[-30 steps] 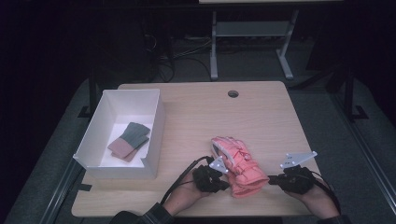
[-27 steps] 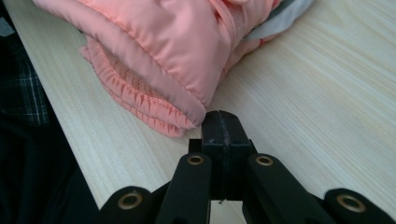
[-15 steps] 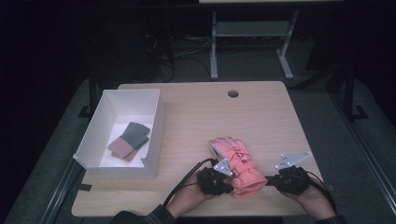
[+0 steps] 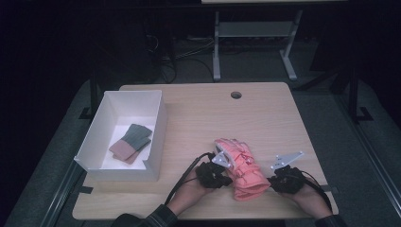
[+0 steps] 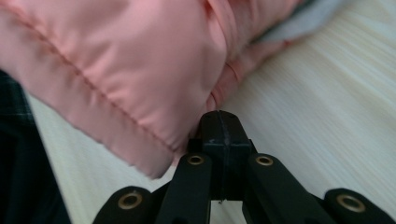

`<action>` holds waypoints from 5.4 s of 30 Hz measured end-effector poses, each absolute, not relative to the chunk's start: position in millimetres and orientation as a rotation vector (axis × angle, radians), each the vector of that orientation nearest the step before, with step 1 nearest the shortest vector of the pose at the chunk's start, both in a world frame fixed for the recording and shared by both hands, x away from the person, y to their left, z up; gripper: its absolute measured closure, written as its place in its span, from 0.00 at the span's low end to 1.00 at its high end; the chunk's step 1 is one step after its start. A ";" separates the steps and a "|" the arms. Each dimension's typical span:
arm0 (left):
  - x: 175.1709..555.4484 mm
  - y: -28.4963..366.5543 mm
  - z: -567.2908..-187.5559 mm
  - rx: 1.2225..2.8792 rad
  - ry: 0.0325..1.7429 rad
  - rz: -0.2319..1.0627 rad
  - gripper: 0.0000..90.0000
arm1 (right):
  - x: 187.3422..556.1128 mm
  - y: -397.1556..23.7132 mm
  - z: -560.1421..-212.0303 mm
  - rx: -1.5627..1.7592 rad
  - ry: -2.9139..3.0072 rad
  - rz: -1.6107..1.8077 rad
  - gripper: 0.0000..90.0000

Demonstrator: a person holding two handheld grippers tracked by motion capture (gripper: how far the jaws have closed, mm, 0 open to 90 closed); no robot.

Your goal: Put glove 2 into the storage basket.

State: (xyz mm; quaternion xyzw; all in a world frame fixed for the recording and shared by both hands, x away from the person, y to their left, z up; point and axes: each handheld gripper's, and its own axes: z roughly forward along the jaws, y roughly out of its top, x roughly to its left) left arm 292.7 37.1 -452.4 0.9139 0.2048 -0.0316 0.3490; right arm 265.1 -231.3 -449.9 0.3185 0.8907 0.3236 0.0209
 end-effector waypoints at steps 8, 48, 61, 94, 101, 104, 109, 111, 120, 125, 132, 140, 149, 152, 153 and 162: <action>305.6 63.4 -450.1 2.357 0.585 -0.087 0.99 | 262.8 -202.5 -450.3 0.916 2.812 1.094 1.00; 329.6 110.3 -438.4 2.304 0.713 -0.026 0.99 | 293.4 -183.8 -433.9 0.982 2.613 1.209 1.00; 331.6 109.2 -428.2 2.303 0.699 -0.006 0.90 | 296.2 -166.9 -450.0 0.973 2.646 1.069 1.00; 358.2 26.8 -427.2 2.307 0.663 -0.115 0.23 | 293.7 -165.8 -451.1 0.991 2.622 1.073 1.00; 361.9 31.8 -440.3 2.310 0.701 -0.157 0.22 | 293.1 -167.5 -451.8 0.980 2.618 1.083 1.00; 360.8 30.4 -442.5 2.325 0.705 -0.151 0.22 | 288.8 -169.0 -448.6 0.931 2.601 1.061 1.00; 363.1 30.7 -448.0 2.325 0.725 -0.205 0.21 | 282.7 -174.7 -445.0 0.945 2.581 1.056 1.00; 364.9 31.8 -450.5 2.322 0.736 -0.239 0.21 | 281.7 -176.3 -443.9 0.945 2.583 1.045 1.00; 366.4 27.0 -457.6 2.317 0.727 -0.352 0.27 | 284.1 -175.5 -452.6 0.960 2.598 1.023 1.00; 367.4 26.3 -458.2 2.311 0.724 -0.406 0.33 | 285.7 -175.8 -454.1 0.968 2.605 1.033 1.00; 370.2 29.9 -458.7 2.279 0.726 -0.471 0.52 | 286.8 -174.8 -454.5 0.964 2.603 1.031 1.00; 371.7 36.5 -456.3 2.235 0.724 -0.496 0.65 | 285.4 -186.3 -446.3 0.968 2.612 1.104 0.90; 366.6 37.4 -443.0 2.201 0.727 -0.492 0.67 | 270.6 -217.1 -426.2 1.000 2.519 1.238 0.68; 367.1 40.3 -436.5 2.199 0.727 -0.477 0.67 | 267.9 -225.6 -425.0 1.017 2.484 1.255 0.60; 366.9 41.5 -434.5 2.187 0.732 -0.475 0.67 | 266.6 -229.7 -424.9 1.025 2.474 1.262 0.57; 365.0 48.8 -408.2 2.192 0.718 -0.413 0.67 | 263.5 -253.3 -434.7 1.117 2.440 1.257 0.45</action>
